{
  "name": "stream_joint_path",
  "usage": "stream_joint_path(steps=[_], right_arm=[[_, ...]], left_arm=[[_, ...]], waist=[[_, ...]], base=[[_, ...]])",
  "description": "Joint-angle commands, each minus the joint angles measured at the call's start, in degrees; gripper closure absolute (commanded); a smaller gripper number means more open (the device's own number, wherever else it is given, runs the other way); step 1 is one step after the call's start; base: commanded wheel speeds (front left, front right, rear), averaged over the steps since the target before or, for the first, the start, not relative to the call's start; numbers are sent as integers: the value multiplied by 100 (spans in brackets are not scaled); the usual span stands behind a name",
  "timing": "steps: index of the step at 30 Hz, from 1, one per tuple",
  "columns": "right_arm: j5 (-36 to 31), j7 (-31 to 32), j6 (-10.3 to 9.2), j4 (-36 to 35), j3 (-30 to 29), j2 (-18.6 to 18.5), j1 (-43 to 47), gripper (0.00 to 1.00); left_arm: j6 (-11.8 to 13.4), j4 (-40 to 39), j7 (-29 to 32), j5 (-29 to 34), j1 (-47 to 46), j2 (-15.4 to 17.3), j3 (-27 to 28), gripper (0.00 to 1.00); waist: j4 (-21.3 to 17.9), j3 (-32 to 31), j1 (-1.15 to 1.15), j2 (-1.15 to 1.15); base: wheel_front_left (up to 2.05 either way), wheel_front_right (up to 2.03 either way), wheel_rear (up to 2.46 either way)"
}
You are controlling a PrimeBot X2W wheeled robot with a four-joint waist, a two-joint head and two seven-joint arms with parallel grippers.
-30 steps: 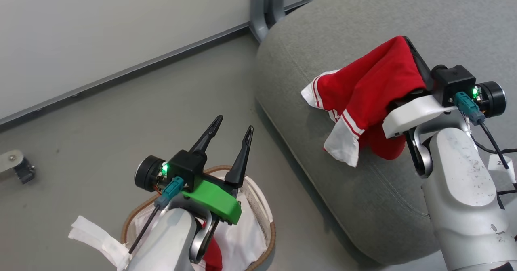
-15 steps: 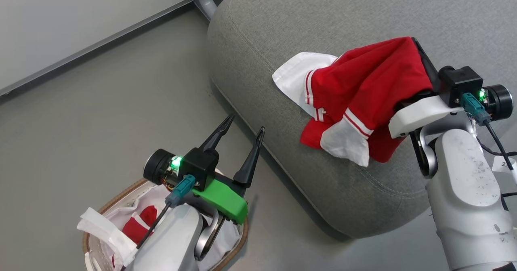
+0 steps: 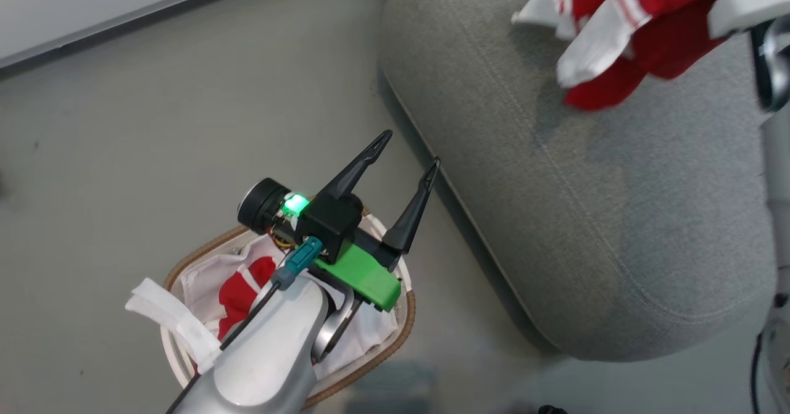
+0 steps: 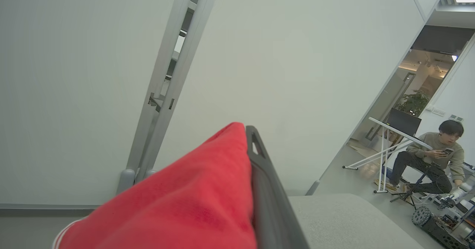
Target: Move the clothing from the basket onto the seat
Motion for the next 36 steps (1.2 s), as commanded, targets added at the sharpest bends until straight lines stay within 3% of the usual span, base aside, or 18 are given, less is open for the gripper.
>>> stream_joint_path(steps=[1,9,13,26,27,28,29,30,31,36], right_arm=[[-55,-28,-8,61,-96,-231,-258,100],[-129,-26,-8,756,-940,-1309,-1251,100],[-349,-26,-8,1053,-1259,-1509,-1016,100],[-750,-27,-8,1223,-1499,-924,109,100],[-757,-26,-8,1181,-1483,-874,157,91],[-753,-27,-8,1132,-1452,-831,205,75],[-730,-26,-8,1061,-1433,-791,256,51],[-714,-26,-8,1006,-1416,-765,306,6],[-699,-26,-8,959,-1388,-728,375,0],[-755,-27,-8,872,-1216,-610,631,0]], left_arm=[[-15,-48,-5,70,-156,6,-43,0],[-10,-237,-5,131,-457,-48,-146,0],[-2,-306,-5,155,-529,-40,-113,0],[11,-290,-5,177,-576,37,-25,0],[9,-276,-5,175,-583,43,-29,0],[8,-265,-5,170,-588,44,-32,0],[8,-253,-5,165,-585,46,-31,0],[7,-242,-5,158,-580,45,-31,0],[7,-225,-5,147,-571,45,-25,0],[6,-194,-5,99,-477,46,18,0]], waist=[[683,613,0,-1],[1461,1275,0,-1],[1619,1558,0,-1],[1396,1730,0,-1],[1375,1716,0,-1],[1361,1702,0,-1],[1342,1680,0,-1],[1329,1665,0,-1],[1310,1634,0,-1],[1224,1449,0,-1]], base=[[0,0,0],[0,0,0],[0,0,0],[0,0,0],[0,0,0],[0,0,0],[0,0,0],[0,0,0],[0,0,0],[0,0,0]])
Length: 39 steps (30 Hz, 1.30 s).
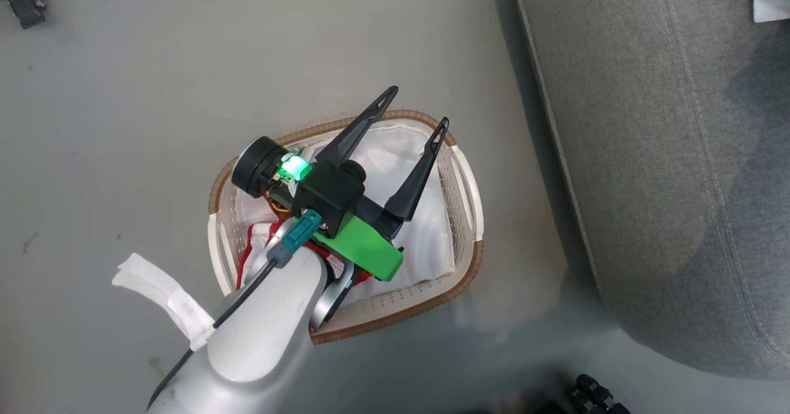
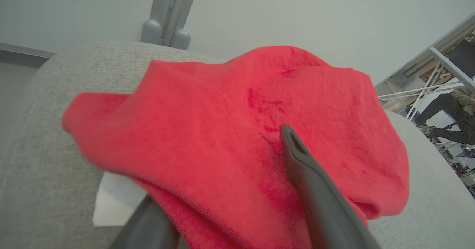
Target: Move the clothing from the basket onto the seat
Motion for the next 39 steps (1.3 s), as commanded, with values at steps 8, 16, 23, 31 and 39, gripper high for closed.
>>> stream_joint_path(steps=[8,16,23,31,39], right_arm=[[218,-26,-8,-195,407,216,710,0],[460,-26,-8,-272,857,151,1046,0],[782,-26,-8,-317,1043,170,1031,0],[1239,-26,-8,-586,1227,657,1284,0],[1714,-26,-8,-1148,1408,1248,1990,0]], left_arm=[[-7,-50,-5,-139,215,-54,199,0],[44,-19,-5,-212,507,-144,650,0],[74,-1,-5,-253,854,-195,1235,0],[84,75,-5,-186,1382,-208,1963,0],[121,139,-5,-179,2115,-249,2481,0]], waist=[[-93,-570,-1,0],[137,-1207,-1,0],[415,-1833,-1,0],[616,-2506,-1,0],[814,-2979,-1,0]], base=[[0,0,0],[0,0,0],[0,0,0],[0,0,0],[0,0,0]])
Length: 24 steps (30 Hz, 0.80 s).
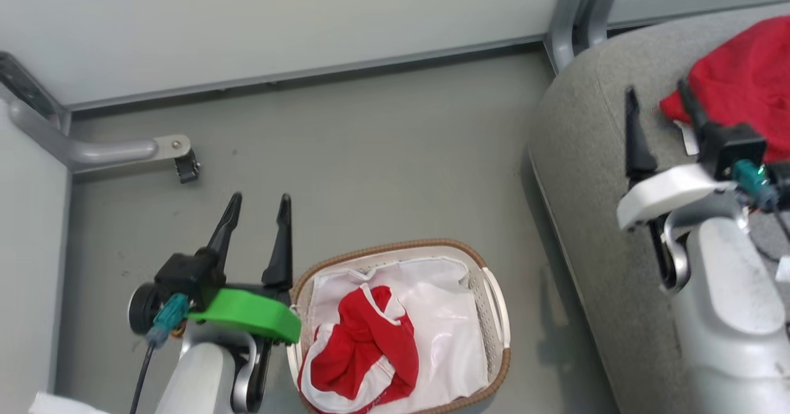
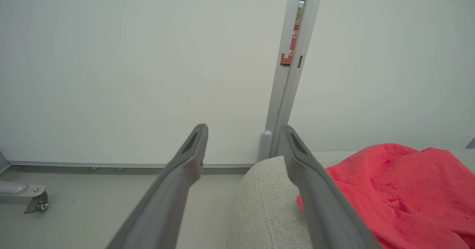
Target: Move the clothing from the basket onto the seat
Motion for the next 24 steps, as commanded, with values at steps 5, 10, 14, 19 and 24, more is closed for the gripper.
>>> stream_joint_path(steps=[5,10,14,19,24], right_arm=[[181,-27,-8,-367,81,197,716,0],[389,-26,-7,-684,173,236,1388,0],[595,-26,-8,-807,273,229,1881,0],[727,-26,-8,-938,376,232,2348,0],[879,-26,-7,-1014,431,237,2636,0]], left_arm=[[135,-122,-5,-23,491,-20,374,0],[143,-191,-5,-164,850,-27,537,0],[160,-212,-5,-214,1072,-28,545,0],[181,-210,-5,-220,1249,-27,561,0],[200,-193,-5,-203,1326,-27,529,0]], waist=[[291,-446,0,0],[367,-627,0,0],[391,-723,0,0],[380,-824,0,0],[388,-948,0,0]], base=[[0,0,0],[0,0,0],[0,0,0],[0,0,0],[0,0,0]])
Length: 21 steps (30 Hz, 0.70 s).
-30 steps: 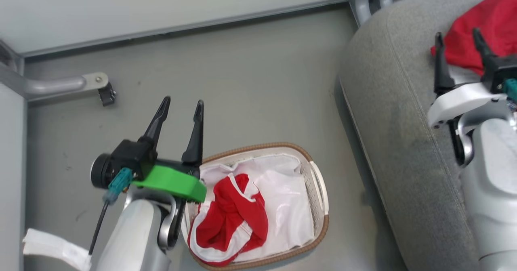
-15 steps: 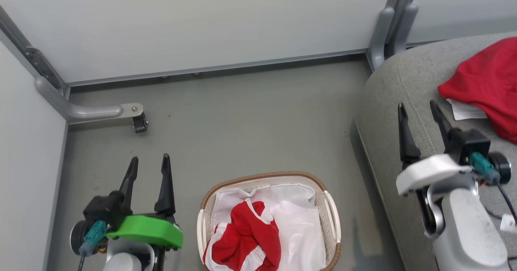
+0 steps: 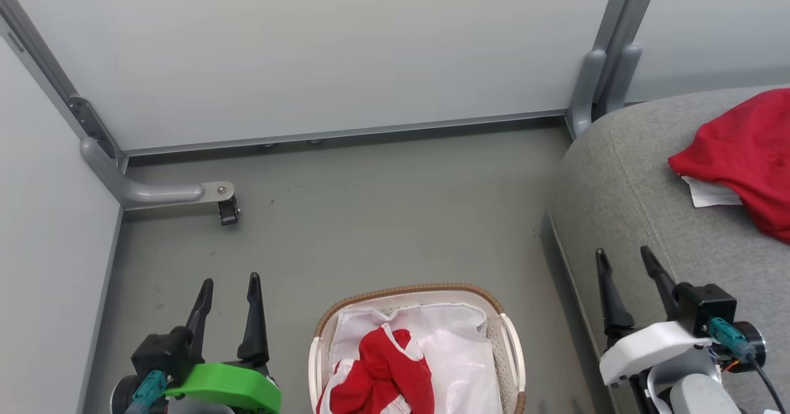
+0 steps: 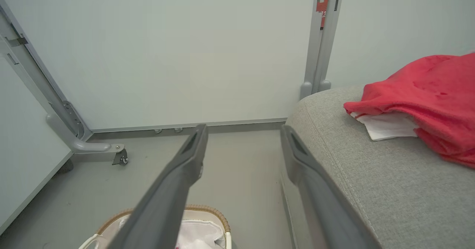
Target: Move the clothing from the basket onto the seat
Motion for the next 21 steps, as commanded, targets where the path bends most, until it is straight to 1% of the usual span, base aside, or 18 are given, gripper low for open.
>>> stream_joint_path(steps=[1,9,21], right_arm=[[44,-26,-7,-42,70,-19,95,0],[-96,-26,-8,-134,340,-21,149,0],[-80,-26,-7,-127,406,-21,165,0]], left_arm=[[15,-4,-5,-25,96,3,2,0],[31,28,-5,-39,157,3,-41,0],[15,84,-5,13,99,3,-58,0]], waist=[[-9,-46,0,0],[-21,-139,0,0],[30,-184,0,0]], base=[[0,0,0],[0,0,0],[0,0,0]])
